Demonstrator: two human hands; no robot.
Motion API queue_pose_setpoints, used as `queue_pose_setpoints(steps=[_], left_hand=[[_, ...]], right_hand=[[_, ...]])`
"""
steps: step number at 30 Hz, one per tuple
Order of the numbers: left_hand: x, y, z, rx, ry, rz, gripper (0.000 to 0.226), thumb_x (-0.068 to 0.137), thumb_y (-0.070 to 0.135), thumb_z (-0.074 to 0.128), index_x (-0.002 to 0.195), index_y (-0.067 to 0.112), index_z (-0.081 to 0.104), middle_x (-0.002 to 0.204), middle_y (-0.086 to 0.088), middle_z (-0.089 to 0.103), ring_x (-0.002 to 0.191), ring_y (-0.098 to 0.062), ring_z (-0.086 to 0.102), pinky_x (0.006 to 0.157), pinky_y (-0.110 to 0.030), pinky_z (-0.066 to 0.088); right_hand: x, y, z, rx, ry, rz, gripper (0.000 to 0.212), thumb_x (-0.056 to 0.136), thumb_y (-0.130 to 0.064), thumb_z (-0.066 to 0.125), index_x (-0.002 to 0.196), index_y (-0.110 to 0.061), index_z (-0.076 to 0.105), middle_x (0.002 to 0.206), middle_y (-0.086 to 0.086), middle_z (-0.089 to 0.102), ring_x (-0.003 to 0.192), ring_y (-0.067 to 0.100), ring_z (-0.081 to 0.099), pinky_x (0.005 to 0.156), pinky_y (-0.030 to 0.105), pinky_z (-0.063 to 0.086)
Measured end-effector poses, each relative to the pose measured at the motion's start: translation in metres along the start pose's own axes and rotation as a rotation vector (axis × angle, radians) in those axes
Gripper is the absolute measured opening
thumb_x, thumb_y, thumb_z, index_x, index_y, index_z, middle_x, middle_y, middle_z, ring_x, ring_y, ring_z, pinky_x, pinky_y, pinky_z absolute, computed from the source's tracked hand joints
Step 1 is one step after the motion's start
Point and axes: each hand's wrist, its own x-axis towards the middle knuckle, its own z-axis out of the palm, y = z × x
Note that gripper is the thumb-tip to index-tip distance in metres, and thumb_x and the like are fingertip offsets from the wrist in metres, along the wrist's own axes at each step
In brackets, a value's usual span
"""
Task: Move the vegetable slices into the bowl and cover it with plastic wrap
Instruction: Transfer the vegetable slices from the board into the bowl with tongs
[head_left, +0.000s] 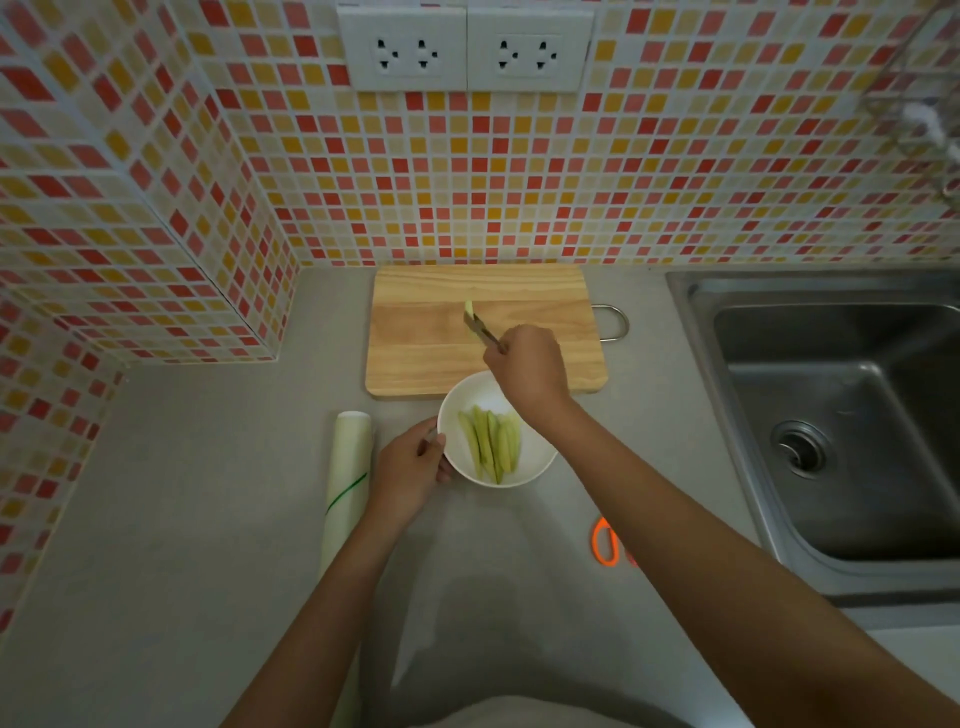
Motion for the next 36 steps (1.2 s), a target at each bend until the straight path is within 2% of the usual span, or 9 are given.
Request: queue_pose_setpoints(steps=[2,5,7,11,13,16,23,30,36], left_hand=[[0.000,0.000,0.000,0.001,0.003,0.002,0.033,0.097,0.009,0.046,0.125,0.015,0.061,0.063,-0.002,0.061,0.055,-0.014,0.059,0.052,-0.013,0.043],[0.001,-0.002,0.001,-0.011,0.002,0.005,0.032,0.097,0.010,0.047,0.124,0.015,0.062,0.063,-0.003,0.063,0.057,-0.018,0.060,0.062,-0.029,0.050],[0.002,-0.002,0.001,-0.028,0.001,0.002,0.032,0.096,0.009,0.047,0.124,0.015,0.062,0.064,-0.004,0.064,0.058,-0.020,0.061,0.070,-0.038,0.052],[0.003,-0.002,0.002,-0.011,0.010,-0.001,0.032,0.096,0.009,0.047,0.124,0.014,0.061,0.065,-0.006,0.065,0.057,-0.020,0.061,0.066,-0.034,0.050],[0.003,-0.001,0.001,-0.001,0.012,-0.005,0.031,0.096,0.010,0.048,0.123,0.015,0.061,0.067,-0.007,0.065,0.058,-0.021,0.061,0.063,-0.032,0.046],[0.002,0.000,0.001,-0.010,0.007,-0.015,0.031,0.097,0.012,0.048,0.124,0.013,0.060,0.070,-0.011,0.065,0.059,-0.023,0.061,0.068,-0.032,0.046],[0.001,0.000,0.000,-0.016,-0.006,-0.016,0.031,0.097,0.011,0.047,0.125,0.011,0.060,0.069,-0.011,0.064,0.058,-0.019,0.059,0.059,-0.025,0.045],[0.001,0.001,-0.001,-0.016,-0.009,-0.014,0.031,0.097,0.009,0.046,0.126,0.010,0.059,0.067,-0.006,0.063,0.052,-0.007,0.060,0.049,-0.008,0.043],[0.001,-0.001,-0.001,-0.047,-0.013,-0.016,0.031,0.097,0.010,0.047,0.125,0.013,0.060,0.065,-0.004,0.063,0.046,0.000,0.059,0.049,-0.007,0.042]], right_hand=[[-0.029,0.006,-0.011,0.059,0.029,-0.024,0.049,0.083,-0.011,0.059,0.043,-0.018,0.031,0.042,-0.004,0.030,0.041,0.010,0.029,0.039,0.022,0.016],[-0.077,0.018,-0.017,0.067,0.034,-0.016,0.047,0.084,-0.016,0.059,0.045,-0.016,0.033,0.040,-0.005,0.027,0.040,0.008,0.026,0.039,0.022,0.023],[-0.103,0.026,-0.013,0.000,0.011,-0.003,0.038,0.085,-0.018,0.058,0.052,-0.012,0.041,0.044,-0.001,0.030,0.045,0.014,0.034,0.042,0.022,0.023],[-0.130,0.041,0.001,-0.173,-0.100,0.061,0.027,0.090,-0.023,0.050,0.072,-0.005,0.060,0.070,0.019,0.058,0.072,0.029,0.058,0.059,0.029,0.027],[-0.133,0.044,0.005,-0.231,-0.094,0.080,0.030,0.091,-0.026,0.048,0.086,-0.003,0.065,0.086,0.018,0.067,0.083,0.031,0.063,0.061,0.029,0.030],[-0.130,0.044,0.006,-0.259,-0.036,0.041,0.032,0.090,-0.032,0.049,0.087,-0.005,0.067,0.084,0.015,0.069,0.079,0.028,0.064,0.059,0.027,0.032],[-0.082,0.040,-0.021,-0.121,0.225,0.181,0.022,0.076,-0.035,0.062,0.075,-0.014,0.070,0.067,0.008,0.068,0.066,0.032,0.063,0.053,0.026,0.032],[0.024,0.067,-0.012,-0.135,0.215,0.316,0.027,0.085,-0.034,0.062,0.084,-0.010,0.072,0.086,0.009,0.072,0.081,0.030,0.069,0.061,0.026,0.041],[0.054,0.078,0.007,-0.277,0.181,0.322,0.034,0.090,-0.033,0.058,0.100,-0.003,0.070,0.109,0.015,0.065,0.102,0.032,0.062,0.078,0.039,0.052]])
